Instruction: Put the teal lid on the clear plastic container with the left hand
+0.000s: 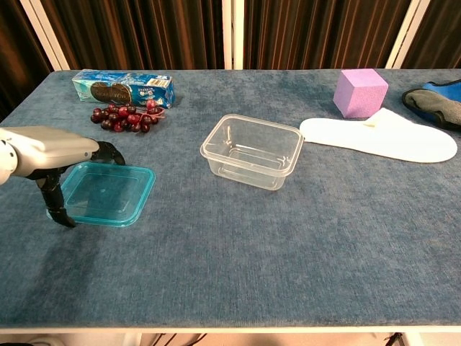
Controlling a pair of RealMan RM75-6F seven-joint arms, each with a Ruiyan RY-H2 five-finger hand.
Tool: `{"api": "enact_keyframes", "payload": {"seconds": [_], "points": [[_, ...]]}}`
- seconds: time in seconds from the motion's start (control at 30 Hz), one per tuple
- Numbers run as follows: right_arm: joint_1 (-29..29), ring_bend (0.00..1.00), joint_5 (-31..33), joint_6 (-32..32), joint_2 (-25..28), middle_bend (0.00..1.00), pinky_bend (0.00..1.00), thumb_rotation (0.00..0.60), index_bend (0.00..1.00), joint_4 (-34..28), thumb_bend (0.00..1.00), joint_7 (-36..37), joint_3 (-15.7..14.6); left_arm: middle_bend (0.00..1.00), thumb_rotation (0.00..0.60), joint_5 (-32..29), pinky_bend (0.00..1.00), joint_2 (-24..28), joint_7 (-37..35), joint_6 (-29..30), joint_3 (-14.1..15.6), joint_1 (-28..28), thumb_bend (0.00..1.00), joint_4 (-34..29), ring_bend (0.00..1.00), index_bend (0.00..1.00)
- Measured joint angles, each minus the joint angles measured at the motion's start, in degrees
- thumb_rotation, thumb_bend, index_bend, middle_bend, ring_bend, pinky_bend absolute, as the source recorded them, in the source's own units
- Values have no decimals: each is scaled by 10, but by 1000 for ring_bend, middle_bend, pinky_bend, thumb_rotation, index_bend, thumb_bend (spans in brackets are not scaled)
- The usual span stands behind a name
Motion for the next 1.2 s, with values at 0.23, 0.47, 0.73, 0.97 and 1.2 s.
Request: {"api": "enact_keyframes", "payload": {"seconds": [0.23, 0.47, 0.73, 0.97, 1.2], "points": [[-2, 0, 0, 4, -1, 0, 0, 600, 0, 2, 26, 2, 0, 133, 429, 26, 24, 0, -16, 1, 0, 3, 276, 2, 1, 300], [-3, 0, -1, 7, -2, 0, 0, 600, 0, 2, 26, 3, 0, 197, 462, 97, 32, 6, -43, 11, 5, 17, 297, 3, 26, 330], [-6, 0, -1, 14, 0, 0, 0, 600, 0, 1, 26, 2, 1, 201, 534, 146, 32, 31, -37, 33, 8, 23, 291, -15, 25, 330], [-9, 0, -2, 19, 4, 0, 0, 600, 0, -8, 26, -9, 2, 204, 598, 204, 44, 58, -11, 19, -24, -18, 288, -33, 26, 329], [-12, 0, 0, 19, 9, 0, 0, 600, 0, -23, 26, -25, 1, 204, 600, 196, 35, 57, 16, -66, -63, -96, 287, -17, 26, 321]]}}
